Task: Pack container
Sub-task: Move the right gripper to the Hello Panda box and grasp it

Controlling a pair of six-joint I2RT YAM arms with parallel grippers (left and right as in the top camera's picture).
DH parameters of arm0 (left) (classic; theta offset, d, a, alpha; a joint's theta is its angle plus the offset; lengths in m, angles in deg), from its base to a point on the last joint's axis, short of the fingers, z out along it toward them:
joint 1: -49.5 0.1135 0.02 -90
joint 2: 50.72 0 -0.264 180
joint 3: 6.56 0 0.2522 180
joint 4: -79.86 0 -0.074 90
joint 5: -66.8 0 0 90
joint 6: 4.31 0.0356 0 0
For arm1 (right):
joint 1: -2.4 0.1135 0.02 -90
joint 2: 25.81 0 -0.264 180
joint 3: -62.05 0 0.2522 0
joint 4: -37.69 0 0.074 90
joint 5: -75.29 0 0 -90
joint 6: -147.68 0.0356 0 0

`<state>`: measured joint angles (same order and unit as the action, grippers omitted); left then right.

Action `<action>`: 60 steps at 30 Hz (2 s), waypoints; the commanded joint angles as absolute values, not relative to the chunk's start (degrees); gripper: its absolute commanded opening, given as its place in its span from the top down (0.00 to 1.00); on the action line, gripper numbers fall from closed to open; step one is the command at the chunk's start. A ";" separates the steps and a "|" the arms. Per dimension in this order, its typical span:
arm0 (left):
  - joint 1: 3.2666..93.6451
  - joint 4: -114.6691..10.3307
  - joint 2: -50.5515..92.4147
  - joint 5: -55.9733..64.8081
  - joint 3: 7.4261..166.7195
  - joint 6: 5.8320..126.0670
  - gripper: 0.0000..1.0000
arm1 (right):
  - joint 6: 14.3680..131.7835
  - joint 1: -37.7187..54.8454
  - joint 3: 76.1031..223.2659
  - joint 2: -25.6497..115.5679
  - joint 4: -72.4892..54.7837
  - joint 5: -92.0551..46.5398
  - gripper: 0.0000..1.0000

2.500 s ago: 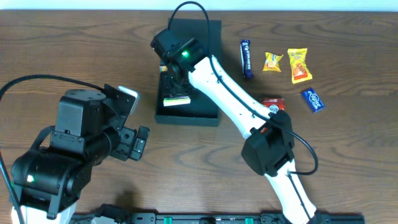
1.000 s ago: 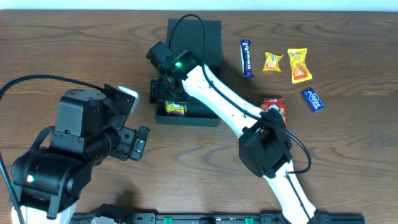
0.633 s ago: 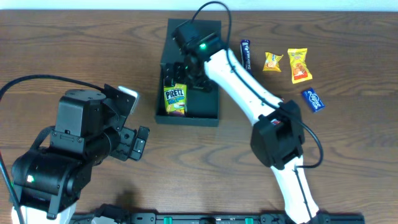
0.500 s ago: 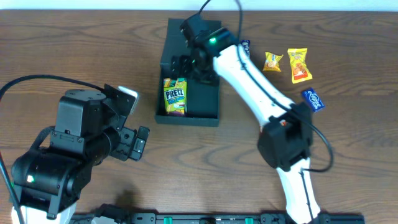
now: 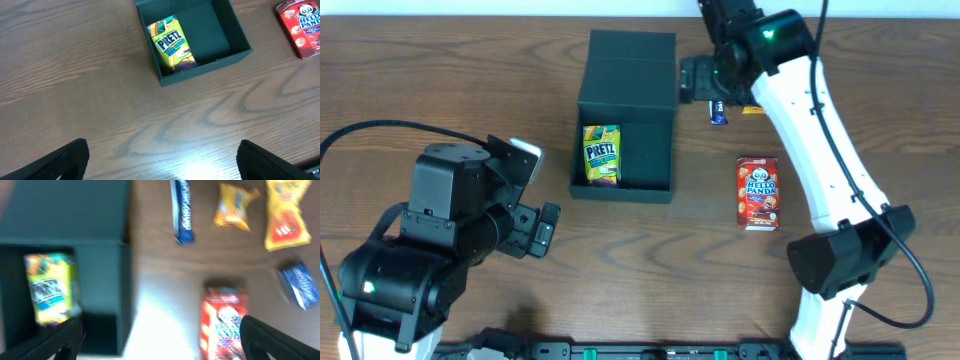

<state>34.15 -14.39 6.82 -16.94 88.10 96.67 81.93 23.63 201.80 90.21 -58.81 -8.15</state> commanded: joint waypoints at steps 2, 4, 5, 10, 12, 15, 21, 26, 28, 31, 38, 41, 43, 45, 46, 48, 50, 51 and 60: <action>34.59 -14.19 6.76 -16.28 87.97 97.50 0.05 | 77.75 21.27 202.22 90.28 -63.62 -4.85 0.01; 34.59 -14.19 6.76 -16.30 87.97 97.50 0.05 | 77.75 20.03 201.98 90.28 -65.84 -3.97 0.01; 34.59 -14.19 6.76 -16.28 87.97 97.50 0.05 | 77.73 19.33 201.54 90.28 -66.26 -3.99 0.01; 34.59 -14.19 6.76 -16.28 87.97 97.50 0.05 | 75.37 16.40 196.01 90.26 -63.92 -6.66 0.01; 34.59 -14.19 6.76 -16.28 87.97 97.50 0.05 | 75.06 15.87 192.67 90.13 -62.24 -6.79 0.01; 34.59 -14.19 6.76 -16.30 87.97 97.50 0.05 | 74.72 15.70 185.85 89.89 -58.89 -6.49 0.01; 34.59 -14.19 6.76 -16.28 87.97 97.50 0.05 | 73.75 15.61 175.38 89.89 -52.77 -6.33 0.01; 34.59 -14.19 6.76 -16.28 87.97 97.50 0.05 | 71.72 14.32 168.19 89.89 -48.10 -8.85 0.01; 34.59 -14.19 6.76 -16.30 87.97 97.50 0.05 | 71.37 13.19 164.34 89.89 -45.10 -9.11 0.01; 34.59 -14.19 6.76 -16.28 87.97 97.50 0.05 | 69.78 12.71 161.02 89.89 -41.63 -10.66 0.01; 34.59 -14.19 6.76 -16.28 87.97 97.50 0.05 | 67.81 12.09 156.14 89.89 -35.75 -10.66 0.01; 34.59 -14.19 6.76 -16.28 87.97 97.50 0.05 | 67.31 12.09 154.15 89.91 -33.65 -10.79 0.01; 34.59 -14.19 6.76 -16.30 87.97 97.50 0.05 | 66.78 12.09 153.54 89.91 -32.78 -11.36 0.01; 34.59 -14.19 6.76 -16.28 87.97 97.50 0.05 | 66.39 12.09 152.93 89.91 -31.68 -12.39 0.04; 34.59 -14.19 6.76 -16.30 87.97 97.50 0.05 | 66.06 12.09 152.76 89.91 -31.27 -13.04 0.06; 34.59 -14.19 6.76 -16.28 87.97 97.50 0.05 | 65.67 12.09 152.21 89.91 -30.37 -13.46 0.10; 34.59 -14.19 6.76 -16.28 87.97 97.50 0.05 | 65.19 12.09 151.86 89.91 -29.82 -13.46 0.13; 34.59 -14.19 6.76 -16.28 87.97 97.50 0.05 | 65.08 12.09 151.75 89.91 -29.63 -13.46 0.13; 34.59 -14.19 6.76 -16.30 87.97 97.50 0.05 | 65.21 12.14 151.84 89.91 -28.08 -13.52 0.32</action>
<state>34.15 -14.37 6.82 -16.94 88.10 96.67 65.69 12.79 152.49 90.21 -28.49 -13.46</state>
